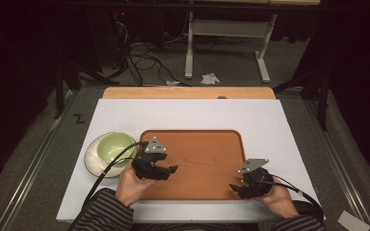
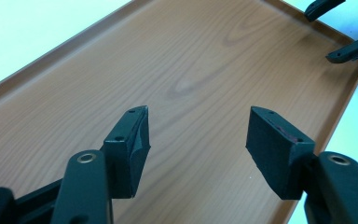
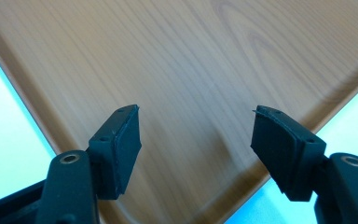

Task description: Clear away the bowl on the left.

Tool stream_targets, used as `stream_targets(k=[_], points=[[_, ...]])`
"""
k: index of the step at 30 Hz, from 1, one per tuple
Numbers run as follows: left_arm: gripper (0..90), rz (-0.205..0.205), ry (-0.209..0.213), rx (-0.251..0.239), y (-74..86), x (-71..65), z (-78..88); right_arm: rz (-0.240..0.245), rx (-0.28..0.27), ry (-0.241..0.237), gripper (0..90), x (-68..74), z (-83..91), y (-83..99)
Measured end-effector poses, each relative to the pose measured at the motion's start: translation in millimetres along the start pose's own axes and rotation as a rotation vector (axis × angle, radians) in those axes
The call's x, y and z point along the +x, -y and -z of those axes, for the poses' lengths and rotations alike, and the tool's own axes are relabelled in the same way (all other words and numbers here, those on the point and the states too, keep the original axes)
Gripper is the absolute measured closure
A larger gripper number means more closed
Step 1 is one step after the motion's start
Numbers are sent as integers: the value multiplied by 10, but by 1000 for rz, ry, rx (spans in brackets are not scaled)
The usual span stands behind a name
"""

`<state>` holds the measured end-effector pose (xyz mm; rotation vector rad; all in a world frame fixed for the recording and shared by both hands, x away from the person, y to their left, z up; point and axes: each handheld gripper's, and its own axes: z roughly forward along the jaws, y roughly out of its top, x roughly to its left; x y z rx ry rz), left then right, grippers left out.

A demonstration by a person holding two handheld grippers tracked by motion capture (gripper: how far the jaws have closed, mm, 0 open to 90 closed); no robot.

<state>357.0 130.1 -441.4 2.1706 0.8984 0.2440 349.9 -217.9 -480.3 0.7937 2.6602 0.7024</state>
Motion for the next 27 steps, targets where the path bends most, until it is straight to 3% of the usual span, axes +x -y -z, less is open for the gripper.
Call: stream_targets(k=[27], points=[[373,22,-43,-40,2,90,133,4,-1,0,343,4,-6,1]])
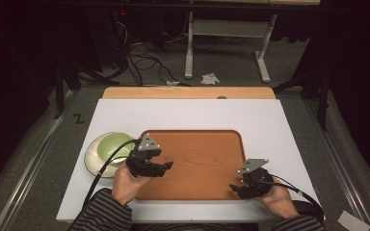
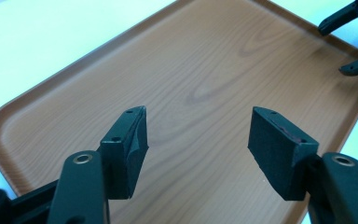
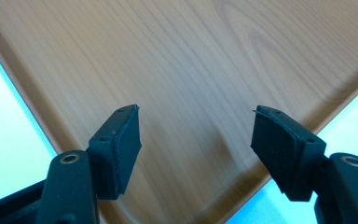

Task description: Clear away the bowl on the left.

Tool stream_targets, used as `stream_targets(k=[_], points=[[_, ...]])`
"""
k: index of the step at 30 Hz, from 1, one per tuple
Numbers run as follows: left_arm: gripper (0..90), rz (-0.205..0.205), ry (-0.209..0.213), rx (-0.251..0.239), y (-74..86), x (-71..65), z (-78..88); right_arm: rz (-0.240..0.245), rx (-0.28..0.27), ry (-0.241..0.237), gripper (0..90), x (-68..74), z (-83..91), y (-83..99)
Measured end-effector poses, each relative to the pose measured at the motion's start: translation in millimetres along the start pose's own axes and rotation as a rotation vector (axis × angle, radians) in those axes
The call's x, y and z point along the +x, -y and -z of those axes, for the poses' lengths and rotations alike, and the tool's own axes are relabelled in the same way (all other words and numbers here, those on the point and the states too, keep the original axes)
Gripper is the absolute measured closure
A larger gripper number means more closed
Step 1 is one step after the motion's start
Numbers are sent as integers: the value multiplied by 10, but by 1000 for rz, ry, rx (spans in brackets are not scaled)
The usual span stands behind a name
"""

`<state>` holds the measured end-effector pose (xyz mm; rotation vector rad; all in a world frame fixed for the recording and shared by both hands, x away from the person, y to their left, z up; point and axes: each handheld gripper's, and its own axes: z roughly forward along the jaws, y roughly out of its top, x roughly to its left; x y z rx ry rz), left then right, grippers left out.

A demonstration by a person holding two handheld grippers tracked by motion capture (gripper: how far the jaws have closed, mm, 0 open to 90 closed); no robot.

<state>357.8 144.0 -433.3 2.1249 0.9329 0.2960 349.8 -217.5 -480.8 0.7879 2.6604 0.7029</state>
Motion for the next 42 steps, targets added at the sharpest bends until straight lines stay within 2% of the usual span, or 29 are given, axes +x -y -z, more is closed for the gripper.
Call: stream_targets(k=[4,8,22,33,42], points=[[336,32,35,19,-3,34,5,1,1,-1,343,-1,-1,1],[336,34,31,19,-5,53,31,3,4,-5,344,3,-1,-1],[346,50,-47,3,19,143,74,3,2,-1,344,6,-2,1],[343,54,-64,-6,23,186,106,3,2,-1,344,8,-3,1],[343,82,-74,-28,28,254,165,4,3,-1,343,9,-4,1]])
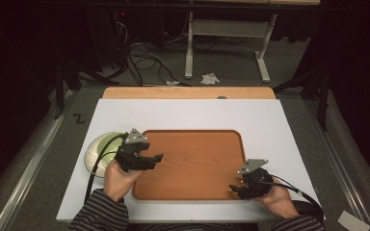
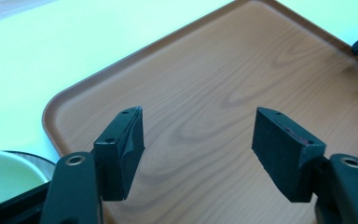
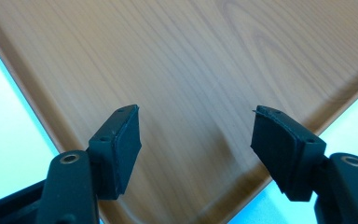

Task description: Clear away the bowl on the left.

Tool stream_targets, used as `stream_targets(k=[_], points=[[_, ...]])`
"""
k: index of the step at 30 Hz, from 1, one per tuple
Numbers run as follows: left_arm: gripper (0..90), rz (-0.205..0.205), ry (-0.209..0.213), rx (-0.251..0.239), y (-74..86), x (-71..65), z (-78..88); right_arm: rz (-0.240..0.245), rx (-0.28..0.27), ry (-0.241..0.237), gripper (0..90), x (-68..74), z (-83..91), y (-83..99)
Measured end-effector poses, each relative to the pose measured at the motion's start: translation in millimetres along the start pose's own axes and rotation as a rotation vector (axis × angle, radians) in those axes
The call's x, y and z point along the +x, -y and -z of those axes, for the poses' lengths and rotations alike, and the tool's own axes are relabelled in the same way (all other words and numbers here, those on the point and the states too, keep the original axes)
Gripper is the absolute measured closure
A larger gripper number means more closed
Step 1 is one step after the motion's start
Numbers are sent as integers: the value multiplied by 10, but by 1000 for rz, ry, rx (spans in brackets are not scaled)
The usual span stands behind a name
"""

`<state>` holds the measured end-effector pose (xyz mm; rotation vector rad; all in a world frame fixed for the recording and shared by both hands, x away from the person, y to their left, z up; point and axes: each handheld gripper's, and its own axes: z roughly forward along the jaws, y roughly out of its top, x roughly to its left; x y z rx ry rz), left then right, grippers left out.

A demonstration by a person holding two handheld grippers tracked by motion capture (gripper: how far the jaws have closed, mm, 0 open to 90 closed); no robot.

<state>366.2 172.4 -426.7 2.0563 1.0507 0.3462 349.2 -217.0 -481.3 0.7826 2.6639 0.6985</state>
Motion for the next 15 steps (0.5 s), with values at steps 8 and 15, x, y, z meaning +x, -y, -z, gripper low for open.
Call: stream_targets(k=[8,15], points=[[350,66,-36,-24,10,91,61,1,0,-2,344,0,-2,-2],[352,93,-63,-32,17,158,107,0,1,-2,343,2,-2,-1]])
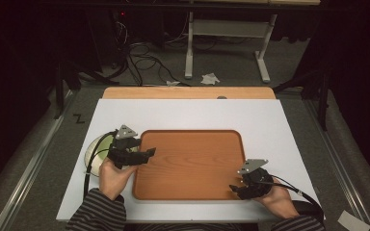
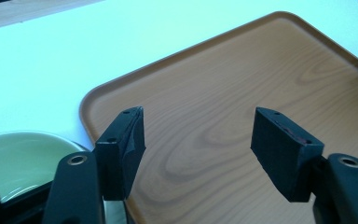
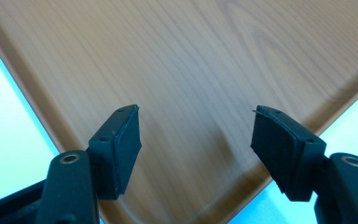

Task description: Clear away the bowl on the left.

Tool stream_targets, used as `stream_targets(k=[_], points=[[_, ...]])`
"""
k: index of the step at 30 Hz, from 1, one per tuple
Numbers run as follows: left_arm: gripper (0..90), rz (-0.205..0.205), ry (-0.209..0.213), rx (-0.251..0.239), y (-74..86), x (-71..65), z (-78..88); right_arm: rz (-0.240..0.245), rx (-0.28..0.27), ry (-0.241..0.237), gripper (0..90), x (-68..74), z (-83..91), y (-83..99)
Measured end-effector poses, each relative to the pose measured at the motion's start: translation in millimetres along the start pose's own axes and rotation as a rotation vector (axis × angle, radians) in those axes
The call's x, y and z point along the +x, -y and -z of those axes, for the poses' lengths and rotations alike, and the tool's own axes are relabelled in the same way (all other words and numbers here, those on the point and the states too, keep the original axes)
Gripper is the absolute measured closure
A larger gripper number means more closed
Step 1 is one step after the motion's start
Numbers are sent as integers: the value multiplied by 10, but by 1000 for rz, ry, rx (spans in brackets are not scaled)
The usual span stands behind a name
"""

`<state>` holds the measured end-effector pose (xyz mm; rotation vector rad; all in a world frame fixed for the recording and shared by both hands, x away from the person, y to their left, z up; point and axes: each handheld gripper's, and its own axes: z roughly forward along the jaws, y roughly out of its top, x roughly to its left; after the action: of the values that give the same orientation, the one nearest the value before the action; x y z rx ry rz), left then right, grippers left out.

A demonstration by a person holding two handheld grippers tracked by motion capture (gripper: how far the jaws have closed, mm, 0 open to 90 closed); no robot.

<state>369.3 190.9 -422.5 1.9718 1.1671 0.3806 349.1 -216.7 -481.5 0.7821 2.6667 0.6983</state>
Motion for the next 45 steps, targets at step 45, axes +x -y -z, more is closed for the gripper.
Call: stream_targets(k=[45], points=[[347,119,-169,10,109,545,113,1,3,-5,340,0,-12,0]])
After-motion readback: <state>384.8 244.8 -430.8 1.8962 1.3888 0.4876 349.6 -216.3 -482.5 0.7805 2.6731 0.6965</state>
